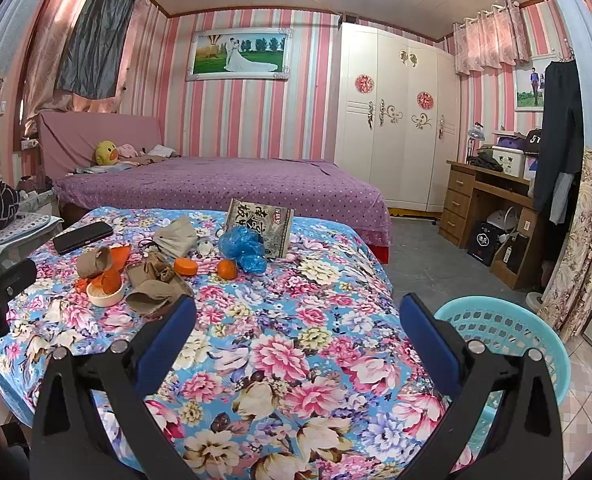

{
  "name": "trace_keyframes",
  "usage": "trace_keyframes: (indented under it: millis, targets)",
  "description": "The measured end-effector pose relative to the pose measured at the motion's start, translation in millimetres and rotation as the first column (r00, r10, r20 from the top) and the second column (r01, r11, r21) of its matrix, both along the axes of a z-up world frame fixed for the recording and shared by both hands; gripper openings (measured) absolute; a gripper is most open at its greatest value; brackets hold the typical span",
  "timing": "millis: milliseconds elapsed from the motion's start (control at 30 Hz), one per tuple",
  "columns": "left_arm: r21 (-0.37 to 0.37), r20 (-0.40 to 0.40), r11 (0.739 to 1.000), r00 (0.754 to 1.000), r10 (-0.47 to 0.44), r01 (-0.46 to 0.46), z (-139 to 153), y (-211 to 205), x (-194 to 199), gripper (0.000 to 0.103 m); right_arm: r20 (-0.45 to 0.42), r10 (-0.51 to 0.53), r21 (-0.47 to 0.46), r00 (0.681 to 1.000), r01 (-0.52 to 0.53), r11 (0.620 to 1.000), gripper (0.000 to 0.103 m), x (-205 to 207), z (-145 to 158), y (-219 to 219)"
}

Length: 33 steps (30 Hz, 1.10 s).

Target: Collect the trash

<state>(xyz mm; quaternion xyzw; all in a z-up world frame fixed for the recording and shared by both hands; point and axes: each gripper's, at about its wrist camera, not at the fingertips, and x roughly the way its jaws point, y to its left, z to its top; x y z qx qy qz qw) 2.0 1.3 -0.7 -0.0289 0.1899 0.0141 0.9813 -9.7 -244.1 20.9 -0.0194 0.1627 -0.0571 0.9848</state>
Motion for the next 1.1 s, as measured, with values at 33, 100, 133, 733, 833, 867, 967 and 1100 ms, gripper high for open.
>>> trace_keyframes:
  millis: [33,100,133,733,833,867,967,1100]
  targets:
    - [0.0,0.0,1.0,1.0,0.0,0.0,0,0,0,0.098,0.0,0.0,0.0,1.0,0.0,1.0,0.099,0,0,0]
    - [-0.001,-0.001,1.0,1.0,-0.001,0.001,0,0,0,0.098,0.0,-0.001,0.0,1.0,0.001,1.0,0.099,0,0,0]
    - [-0.001,-0.001,1.0,1.0,-0.001,0.001,0,0,0,0.098,0.0,-0.001,-0.001,1.0,0.001,1.0,0.099,0,0,-1]
    - [0.002,-0.001,1.0,1.0,-0.002,0.002,0,0,0,0.098,-0.005,-0.006,0.003,1.0,0.006,1.0,0.099,-5,2,-12]
    - [0.005,0.0,1.0,1.0,0.0,0.0,-1,2,0,0.098,-0.006,-0.006,0.004,1.0,0.006,1.0,0.099,-5,2,-13]
    - [0.005,0.0,1.0,1.0,0.0,0.0,-1,1,0,0.098,-0.005,-0.006,0.005,1.0,0.006,1.0,0.099,-5,2,-13]
    - [0.003,-0.002,1.0,1.0,0.0,0.0,-1,2,1,0.098,-0.005,-0.006,0.005,1.0,0.006,1.0,0.099,-6,1,-15]
    - [0.004,-0.002,1.0,1.0,0.0,0.0,-1,1,0,0.098,-0.005,-0.007,0.005,1.0,0.007,1.0,0.099,-6,1,-15]
